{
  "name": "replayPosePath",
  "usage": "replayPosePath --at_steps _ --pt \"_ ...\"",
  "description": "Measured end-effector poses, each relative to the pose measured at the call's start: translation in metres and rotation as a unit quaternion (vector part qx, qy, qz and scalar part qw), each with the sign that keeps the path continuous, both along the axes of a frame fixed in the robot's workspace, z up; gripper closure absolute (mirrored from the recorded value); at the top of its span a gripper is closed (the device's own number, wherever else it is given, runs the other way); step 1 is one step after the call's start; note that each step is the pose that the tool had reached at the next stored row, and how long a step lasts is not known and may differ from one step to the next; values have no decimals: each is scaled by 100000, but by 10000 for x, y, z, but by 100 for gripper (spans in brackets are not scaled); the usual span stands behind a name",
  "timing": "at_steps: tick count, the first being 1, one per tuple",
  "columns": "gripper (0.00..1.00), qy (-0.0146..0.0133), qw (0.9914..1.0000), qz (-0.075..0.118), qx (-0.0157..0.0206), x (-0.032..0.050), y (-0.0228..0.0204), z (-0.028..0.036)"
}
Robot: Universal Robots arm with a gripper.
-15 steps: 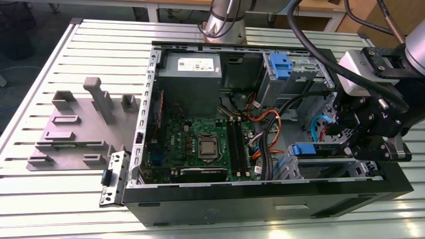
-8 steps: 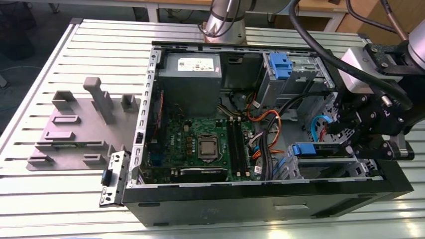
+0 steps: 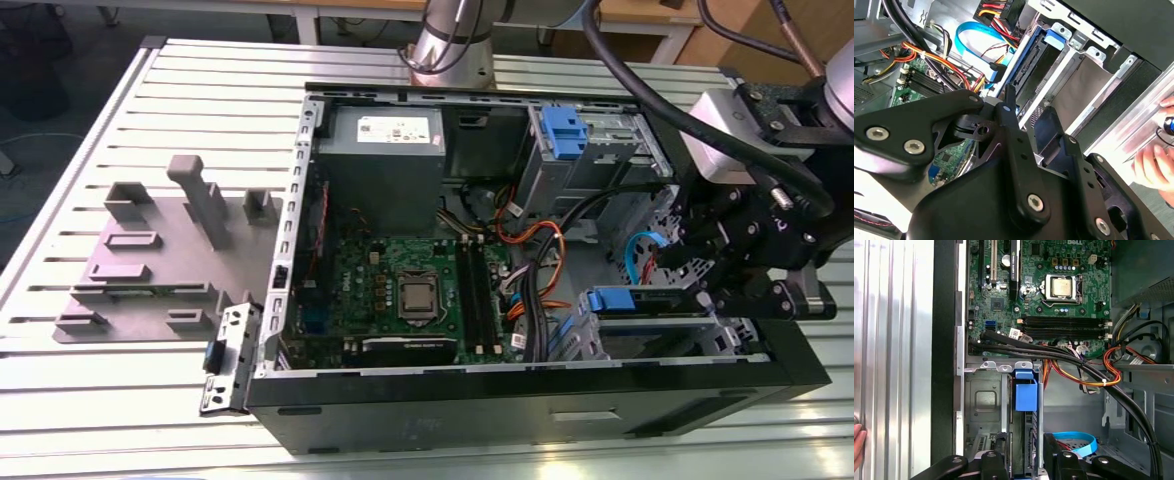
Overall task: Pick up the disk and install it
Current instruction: 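Insert the first disk wire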
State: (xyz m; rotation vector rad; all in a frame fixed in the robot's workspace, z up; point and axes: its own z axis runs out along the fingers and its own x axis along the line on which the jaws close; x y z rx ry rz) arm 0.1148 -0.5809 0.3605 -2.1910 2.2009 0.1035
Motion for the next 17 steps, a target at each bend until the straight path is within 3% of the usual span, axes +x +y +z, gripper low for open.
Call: replayPosePath --at_steps 7,13,17 --pt "58 0 100000 0 21 0 0 7" --pt "58 -2 100000 1 42 0 0 68" --pt "58 0 100000 -1 45 0 1 73"
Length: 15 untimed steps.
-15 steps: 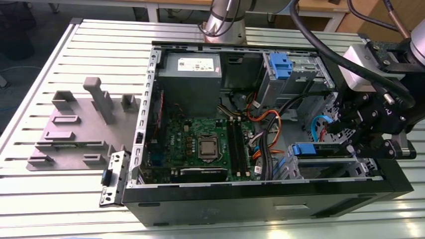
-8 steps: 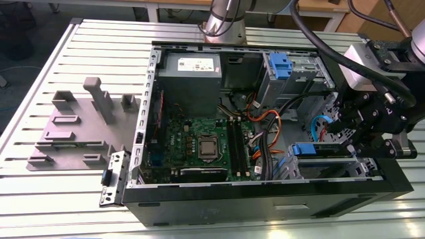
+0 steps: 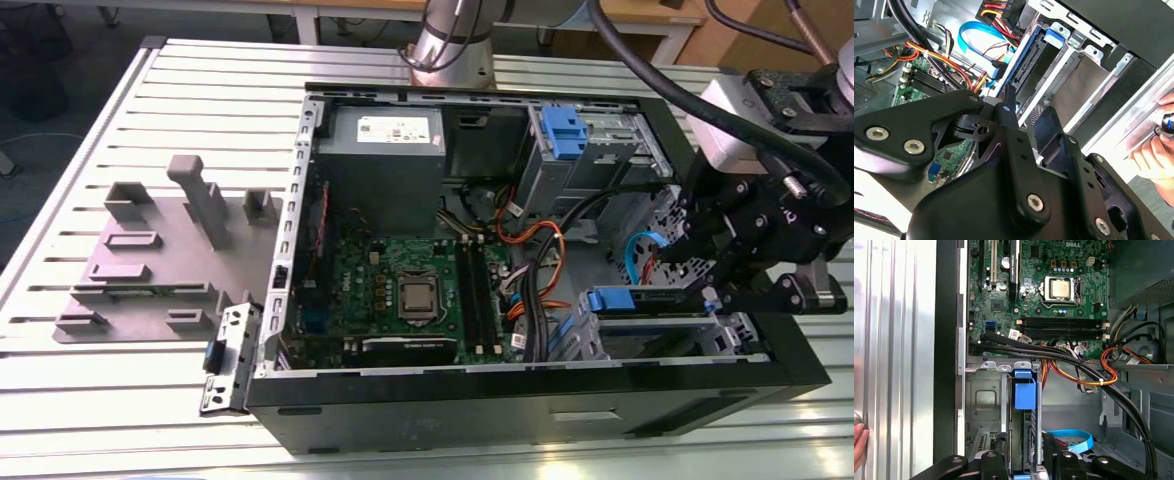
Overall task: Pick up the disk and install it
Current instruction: 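Insert the first disk wire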
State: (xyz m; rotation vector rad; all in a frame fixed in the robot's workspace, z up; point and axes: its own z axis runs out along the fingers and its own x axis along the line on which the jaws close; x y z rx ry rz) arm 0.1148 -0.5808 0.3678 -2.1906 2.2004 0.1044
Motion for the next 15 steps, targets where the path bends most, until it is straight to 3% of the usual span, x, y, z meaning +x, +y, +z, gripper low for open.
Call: replayPosePath --at_steps 15 --pt "58 -2 100000 1 3 0 72 9"
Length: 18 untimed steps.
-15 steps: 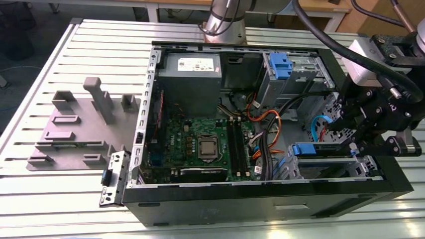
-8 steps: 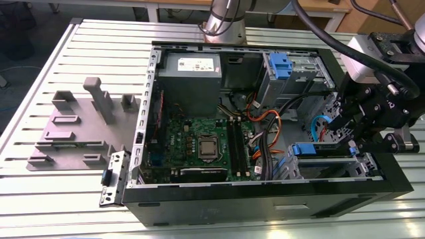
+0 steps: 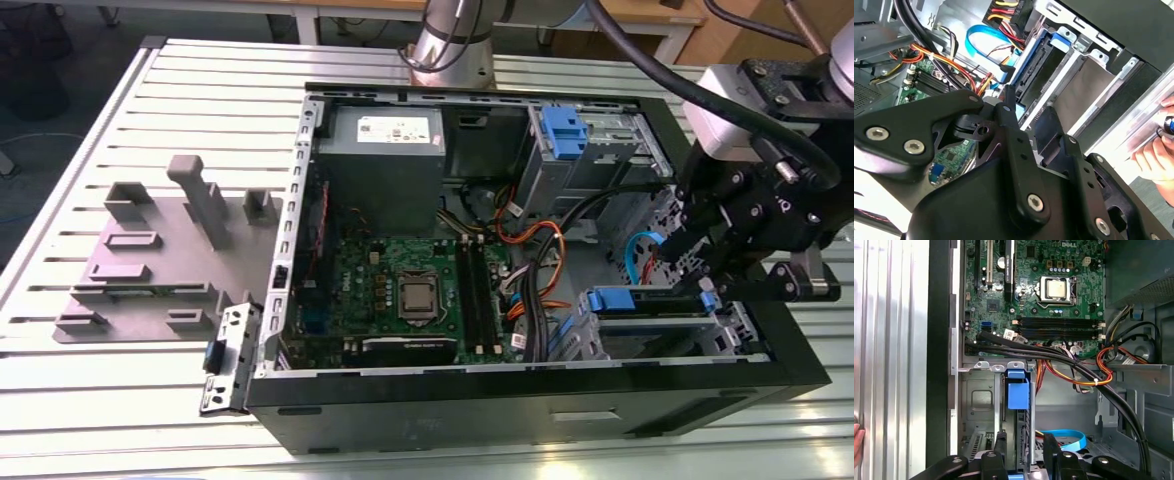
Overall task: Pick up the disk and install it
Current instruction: 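Insert the first disk wire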
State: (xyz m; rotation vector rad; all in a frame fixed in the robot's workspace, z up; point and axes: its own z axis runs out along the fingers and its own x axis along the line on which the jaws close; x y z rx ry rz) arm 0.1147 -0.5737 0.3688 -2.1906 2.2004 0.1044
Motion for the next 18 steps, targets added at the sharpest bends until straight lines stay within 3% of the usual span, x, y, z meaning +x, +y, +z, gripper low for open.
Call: replayPosePath --at_steps 9,14,18 --pt "58 1 100000 1 -1 -1 66 18" --pt "58 2 100000 1 2 -1 135 17" --pt "58 1 100000 2 -1 -1 218 10"
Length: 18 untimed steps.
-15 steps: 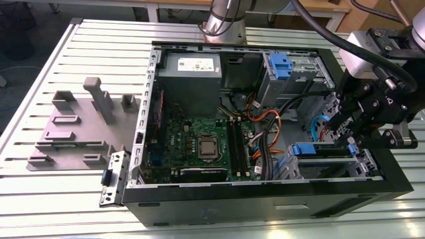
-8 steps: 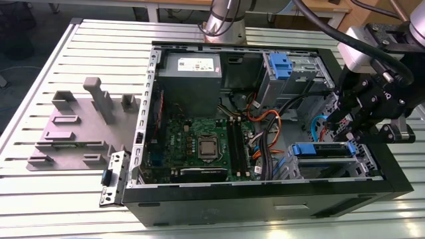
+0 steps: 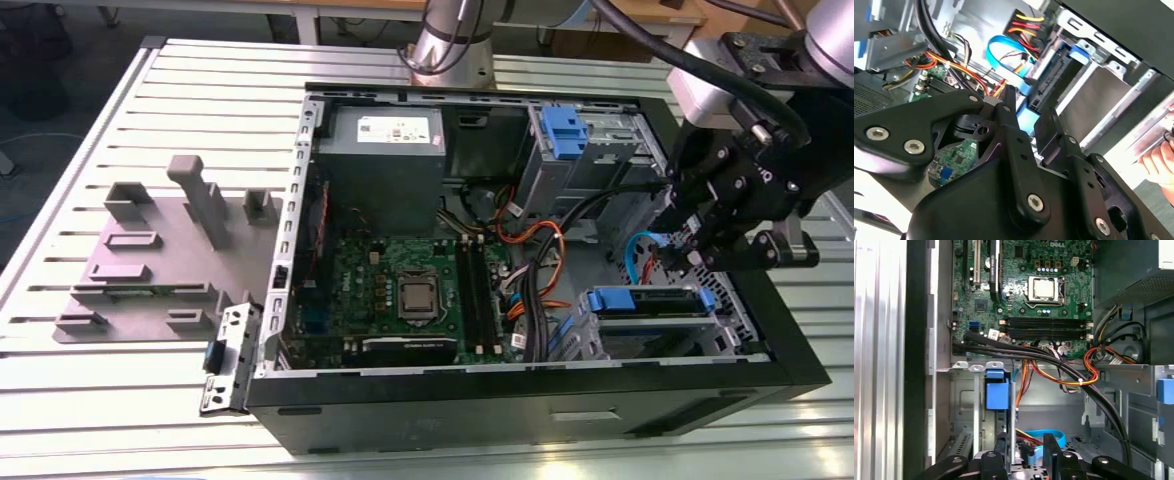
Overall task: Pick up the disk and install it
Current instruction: 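Insert the first disk wire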
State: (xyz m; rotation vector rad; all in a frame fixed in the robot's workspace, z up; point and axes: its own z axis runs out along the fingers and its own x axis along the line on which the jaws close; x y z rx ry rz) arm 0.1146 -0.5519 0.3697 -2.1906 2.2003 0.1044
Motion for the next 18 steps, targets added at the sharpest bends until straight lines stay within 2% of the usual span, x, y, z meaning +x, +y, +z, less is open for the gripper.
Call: replayPosePath --at_steps 3,10,14,18 --pt "58 4 100000 -2 10 3 35 -8" --pt "58 1 100000 -32 0 65 37 -32" --pt "58 0 100000 -42 4 74 37 -81" --pt "58 1 100000 -38 6 76 37 -94"
